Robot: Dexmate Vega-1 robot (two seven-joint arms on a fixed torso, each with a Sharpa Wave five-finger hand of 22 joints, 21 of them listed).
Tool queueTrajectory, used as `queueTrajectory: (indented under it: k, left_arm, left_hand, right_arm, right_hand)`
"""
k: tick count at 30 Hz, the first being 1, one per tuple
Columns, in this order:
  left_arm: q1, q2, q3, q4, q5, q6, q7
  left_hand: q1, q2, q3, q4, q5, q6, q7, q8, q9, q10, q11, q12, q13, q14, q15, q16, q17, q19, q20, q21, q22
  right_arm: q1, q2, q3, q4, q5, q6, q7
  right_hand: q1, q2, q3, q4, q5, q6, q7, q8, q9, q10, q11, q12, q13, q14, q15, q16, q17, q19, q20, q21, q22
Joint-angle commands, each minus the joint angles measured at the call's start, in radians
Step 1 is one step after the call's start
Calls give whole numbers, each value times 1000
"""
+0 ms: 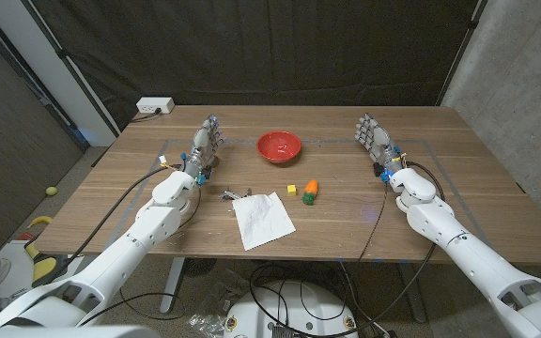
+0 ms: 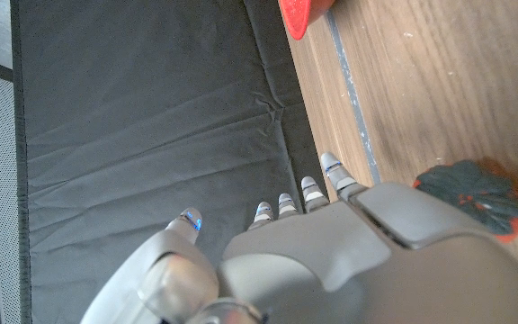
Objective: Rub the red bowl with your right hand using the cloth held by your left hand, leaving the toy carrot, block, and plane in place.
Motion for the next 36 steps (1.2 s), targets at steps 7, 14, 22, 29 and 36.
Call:
queueTrajectory:
  k: [7,14,22,29,36]
  left_arm:
    - [-33,-23,-28,14,61,86,-14]
    - [-78,-14,-11,25,101,149,-40]
    - [-142,-5,21,61,164,187,-88]
    - [-193,0,49,80,222,215,-116]
    - [-228,23,83,55,311,268,-99]
  left_hand:
    - [104,33,49,-60,6,50,-8,25,2,119,6,25,3,83,-5,-1,1,38,10,5,2]
    - [177,27,80,-103,-4,107,7,31,1,205,8,37,4,145,-8,0,0,67,15,7,2]
    - [240,24,105,-144,-15,141,17,33,1,264,7,42,4,180,-17,-4,0,83,12,8,3]
    - [260,22,112,-157,-20,153,21,33,1,282,7,41,4,189,-19,-7,1,90,11,8,3]
    - [281,7,114,-176,-26,159,21,31,1,285,3,35,4,201,-22,-9,0,102,2,11,3]
  right_arm:
    - [-47,8,70,-101,-203,-97,-3]
    - [-65,-25,58,-167,-296,-128,-21]
    - [-91,-75,38,-264,-400,-182,-63]
    - [-109,-116,20,-354,-468,-234,-85]
    - [-130,-139,8,-419,-505,-263,-101]
  right_hand:
    - [19,-3,14,-8,4,54,-1,13,5,47,13,16,5,58,2,13,5,23,15,12,6]
    - [28,0,22,-14,6,69,-2,14,5,71,13,23,5,71,-6,10,5,28,17,13,7]
    - [35,1,27,-20,7,73,-2,12,5,76,11,22,5,75,-7,7,4,33,15,14,7]
    - [40,3,31,-24,8,75,-3,11,5,77,7,21,5,76,-9,4,4,32,14,13,7]
    - [46,4,35,-28,9,77,-6,9,5,78,4,20,5,81,-15,3,4,34,13,13,7]
